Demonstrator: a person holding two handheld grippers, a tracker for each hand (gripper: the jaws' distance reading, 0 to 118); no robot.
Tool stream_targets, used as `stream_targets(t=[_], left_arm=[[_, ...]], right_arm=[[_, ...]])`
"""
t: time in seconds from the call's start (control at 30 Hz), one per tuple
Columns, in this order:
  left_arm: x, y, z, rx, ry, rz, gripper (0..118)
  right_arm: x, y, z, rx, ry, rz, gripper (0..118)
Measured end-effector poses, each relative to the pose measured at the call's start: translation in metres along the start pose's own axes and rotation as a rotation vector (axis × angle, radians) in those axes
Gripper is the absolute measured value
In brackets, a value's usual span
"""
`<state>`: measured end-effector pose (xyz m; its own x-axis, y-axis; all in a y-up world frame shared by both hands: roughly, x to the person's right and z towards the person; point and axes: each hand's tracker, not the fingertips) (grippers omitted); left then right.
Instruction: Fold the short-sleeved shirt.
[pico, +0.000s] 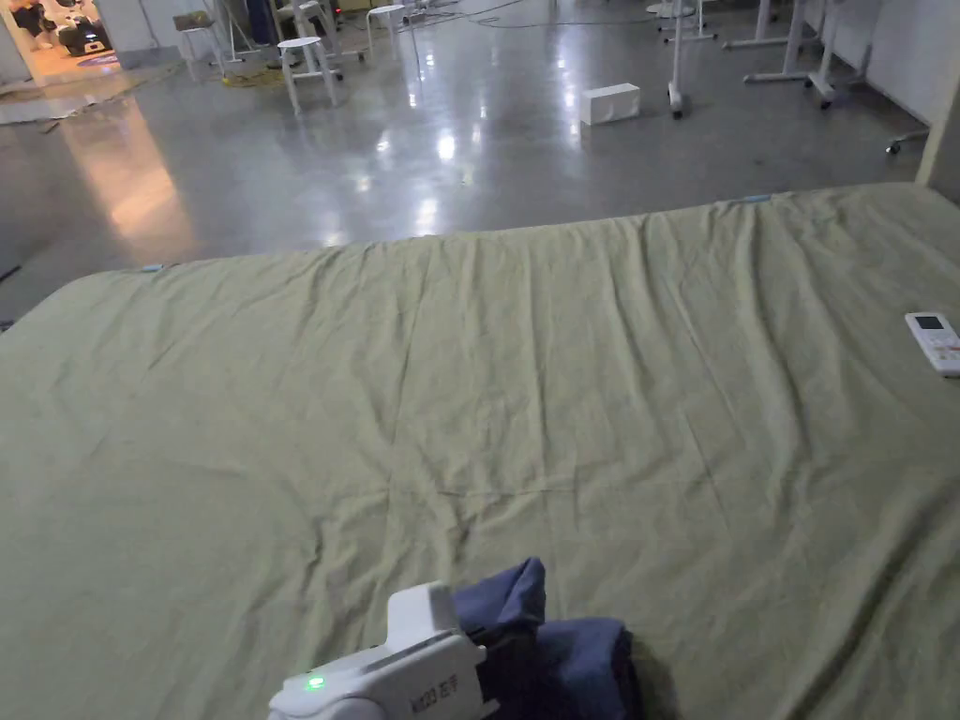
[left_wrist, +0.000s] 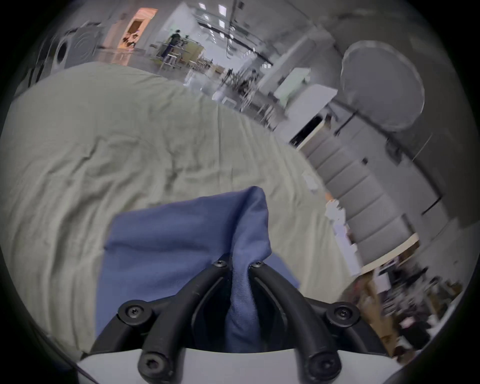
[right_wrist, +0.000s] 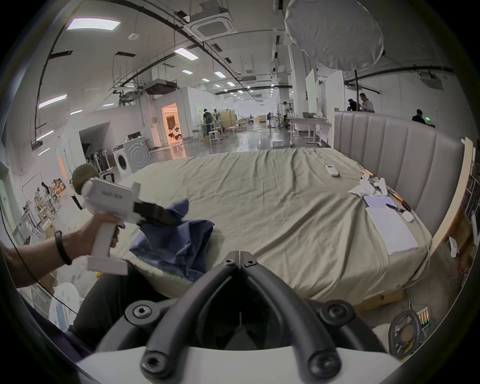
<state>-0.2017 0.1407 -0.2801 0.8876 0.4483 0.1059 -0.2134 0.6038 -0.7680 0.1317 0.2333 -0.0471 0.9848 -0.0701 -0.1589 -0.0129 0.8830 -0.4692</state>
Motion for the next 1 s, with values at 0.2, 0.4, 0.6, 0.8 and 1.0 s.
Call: stream_targets(t=[0.2,0.4,0.6,0.8,1.0], left_arm=[[-0.002,0.009,0.006,-0.042,-0.224,0.098,84],[-0.035,0.028,0.050,0.060,-0.215,0.298,8],[-0.034,-0.013,-0.006,-0.083,-0.302,0.309,8],[-0.008,-0.056,-0.050,-0.183,-0.192,0.122,1],[-0.006,-0.024,0.012,0.009,-0.269,0.053,1]], right_arm=[[0.011,-0.012,-0.001,-0.035,0.002,-0.053,0],[0.010,-0.007,-0.009,-0.028,0.033,-0.066,0],[0.007,-0.008,-0.003,-0.010,0.037,-0.074,0],[0.006,-0.012,-0.003,-0.050,0.023,-0.074,0],[-0.007,-0.002,-0.056,-0.121,0.153,-0.147,0]])
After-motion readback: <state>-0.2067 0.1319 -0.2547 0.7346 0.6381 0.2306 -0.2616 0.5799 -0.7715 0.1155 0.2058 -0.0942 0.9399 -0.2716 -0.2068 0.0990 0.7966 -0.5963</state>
